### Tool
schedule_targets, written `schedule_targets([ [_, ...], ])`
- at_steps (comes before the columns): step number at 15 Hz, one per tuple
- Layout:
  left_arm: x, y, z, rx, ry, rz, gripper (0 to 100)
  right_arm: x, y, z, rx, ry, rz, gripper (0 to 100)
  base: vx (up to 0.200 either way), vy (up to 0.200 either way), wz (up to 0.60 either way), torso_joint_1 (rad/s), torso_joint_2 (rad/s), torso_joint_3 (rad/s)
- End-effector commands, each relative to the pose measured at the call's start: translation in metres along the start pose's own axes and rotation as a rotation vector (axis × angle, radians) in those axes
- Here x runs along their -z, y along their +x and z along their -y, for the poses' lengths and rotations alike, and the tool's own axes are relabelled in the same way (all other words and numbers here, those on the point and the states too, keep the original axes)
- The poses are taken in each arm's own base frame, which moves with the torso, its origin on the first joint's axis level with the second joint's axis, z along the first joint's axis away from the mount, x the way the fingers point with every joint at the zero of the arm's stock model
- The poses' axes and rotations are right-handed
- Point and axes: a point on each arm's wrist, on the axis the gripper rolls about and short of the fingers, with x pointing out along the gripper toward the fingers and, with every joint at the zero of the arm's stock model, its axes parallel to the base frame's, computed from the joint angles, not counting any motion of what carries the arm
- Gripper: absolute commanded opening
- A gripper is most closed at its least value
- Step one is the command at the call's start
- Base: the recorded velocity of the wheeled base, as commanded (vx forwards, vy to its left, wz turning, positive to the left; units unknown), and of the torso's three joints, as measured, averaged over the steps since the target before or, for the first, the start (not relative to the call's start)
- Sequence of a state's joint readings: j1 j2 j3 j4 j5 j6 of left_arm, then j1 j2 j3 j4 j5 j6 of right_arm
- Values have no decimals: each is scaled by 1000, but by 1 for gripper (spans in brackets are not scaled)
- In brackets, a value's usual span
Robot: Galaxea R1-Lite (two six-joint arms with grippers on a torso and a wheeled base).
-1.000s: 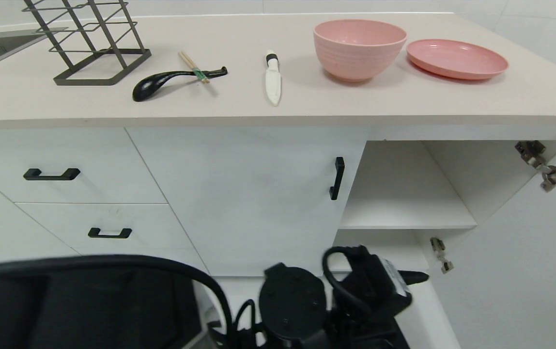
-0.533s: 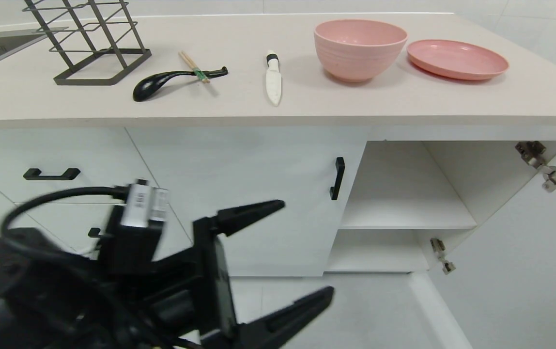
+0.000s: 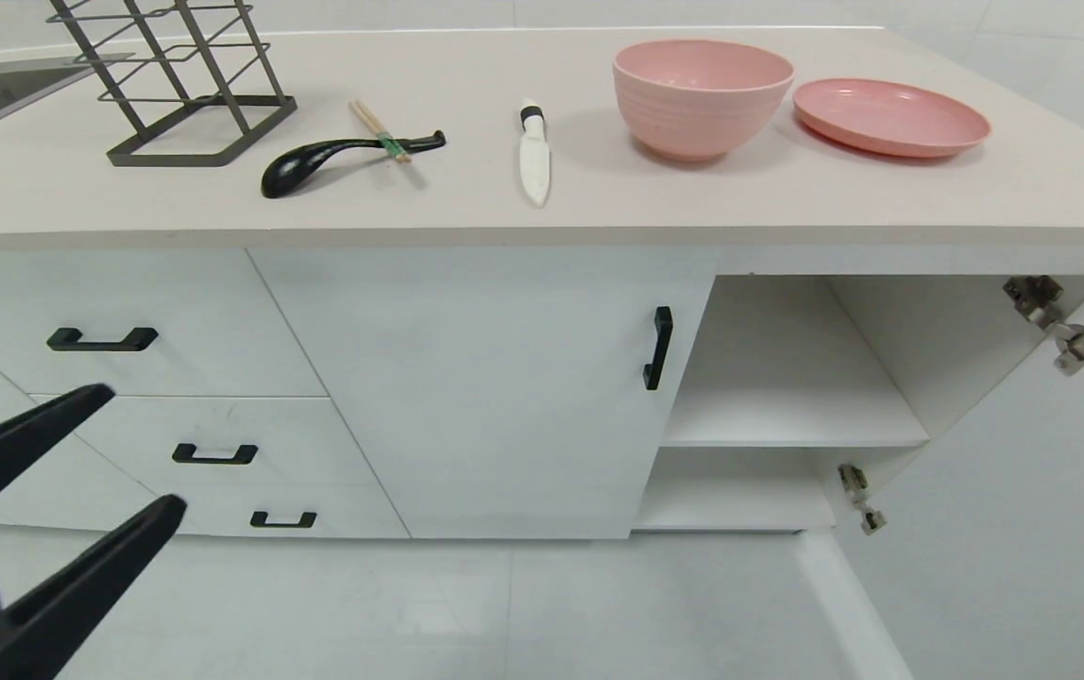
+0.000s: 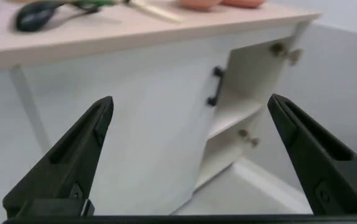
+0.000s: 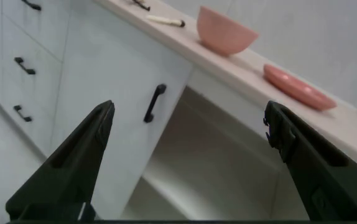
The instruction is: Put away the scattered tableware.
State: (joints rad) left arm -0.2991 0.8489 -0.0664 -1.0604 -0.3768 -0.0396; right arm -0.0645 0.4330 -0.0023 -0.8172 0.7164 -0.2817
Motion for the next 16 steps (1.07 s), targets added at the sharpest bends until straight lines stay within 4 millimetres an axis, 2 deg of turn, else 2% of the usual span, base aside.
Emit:
schedule_targets([
  [1, 1, -55, 18, -164, 64, 37, 100, 5, -31, -29, 22, -19, 20, 100, 0, 0, 0, 0, 0, 0],
  [2, 12, -72, 27, -206, 56, -1, 100, 11, -38, -37, 17, -7, -2, 100, 0, 0, 0, 0, 0, 0],
  [3, 24, -84, 33, -235, 45, -35, 100, 11, -37, -36, 16, 10, -8, 100, 0, 0, 0, 0, 0, 0],
  [6, 56, -103, 43, -258, 5, -129, 100, 27, -38, -41, -7, 124, -136, 100, 0, 0, 0, 0, 0, 0],
  [9, 72, -107, 40, -441, -29, -266, 100, 47, -45, -40, 380, 185, -444, 100, 0, 0, 0, 0, 0, 0],
  [12, 74, -109, 40, -518, 26, -282, 100, 51, -46, -42, 422, 295, -473, 100, 0, 0, 0, 0, 0, 0],
  [13, 78, -114, 41, -635, 99, -304, 100, 51, -46, -41, 462, 323, -476, 100, 0, 0, 0, 0, 0, 0],
  [16, 78, -115, 42, -645, 3, -258, 100, 55, -49, -43, 523, 397, -520, 100, 0, 0, 0, 0, 0, 0],
])
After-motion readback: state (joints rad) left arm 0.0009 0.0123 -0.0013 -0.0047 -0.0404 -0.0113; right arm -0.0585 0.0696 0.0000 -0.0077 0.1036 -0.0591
